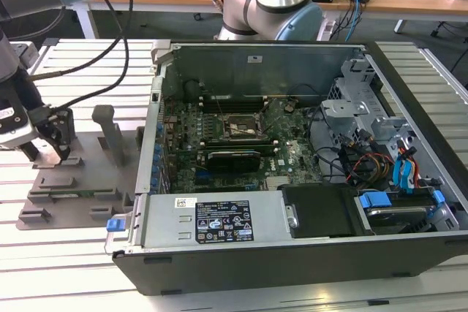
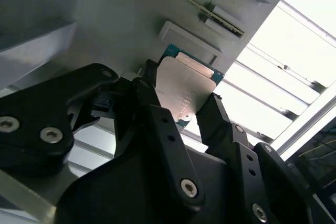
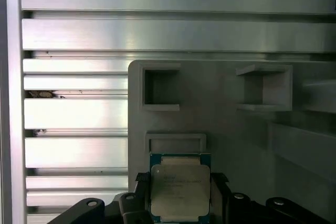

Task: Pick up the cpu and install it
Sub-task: 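Pick up the cpu and move it towards the insertion slot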

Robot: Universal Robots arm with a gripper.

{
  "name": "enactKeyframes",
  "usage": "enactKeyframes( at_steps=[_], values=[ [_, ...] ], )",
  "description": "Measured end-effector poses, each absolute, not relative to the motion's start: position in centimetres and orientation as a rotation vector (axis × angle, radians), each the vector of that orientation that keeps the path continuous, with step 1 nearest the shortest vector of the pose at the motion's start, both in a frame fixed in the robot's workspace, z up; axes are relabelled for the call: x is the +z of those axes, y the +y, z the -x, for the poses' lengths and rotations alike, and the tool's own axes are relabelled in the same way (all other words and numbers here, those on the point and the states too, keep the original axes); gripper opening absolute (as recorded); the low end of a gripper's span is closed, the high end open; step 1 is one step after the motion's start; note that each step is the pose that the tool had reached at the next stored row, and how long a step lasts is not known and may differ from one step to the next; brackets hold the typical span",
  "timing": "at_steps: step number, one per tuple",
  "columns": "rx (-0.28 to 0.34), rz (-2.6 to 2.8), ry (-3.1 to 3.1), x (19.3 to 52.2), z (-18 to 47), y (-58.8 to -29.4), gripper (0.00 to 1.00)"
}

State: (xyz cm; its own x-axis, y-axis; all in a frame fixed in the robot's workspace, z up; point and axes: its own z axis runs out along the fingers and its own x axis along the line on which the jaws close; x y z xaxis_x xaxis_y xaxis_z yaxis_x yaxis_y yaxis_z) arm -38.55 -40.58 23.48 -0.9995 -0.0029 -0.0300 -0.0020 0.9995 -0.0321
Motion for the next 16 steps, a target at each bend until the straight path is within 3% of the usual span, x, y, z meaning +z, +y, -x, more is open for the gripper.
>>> enactKeyframes(
  at_steps=[16],
  values=[
    [-0.050, 0.004, 3.111, 26.5, 38.5, -40.6, 0.55]
  ],
)
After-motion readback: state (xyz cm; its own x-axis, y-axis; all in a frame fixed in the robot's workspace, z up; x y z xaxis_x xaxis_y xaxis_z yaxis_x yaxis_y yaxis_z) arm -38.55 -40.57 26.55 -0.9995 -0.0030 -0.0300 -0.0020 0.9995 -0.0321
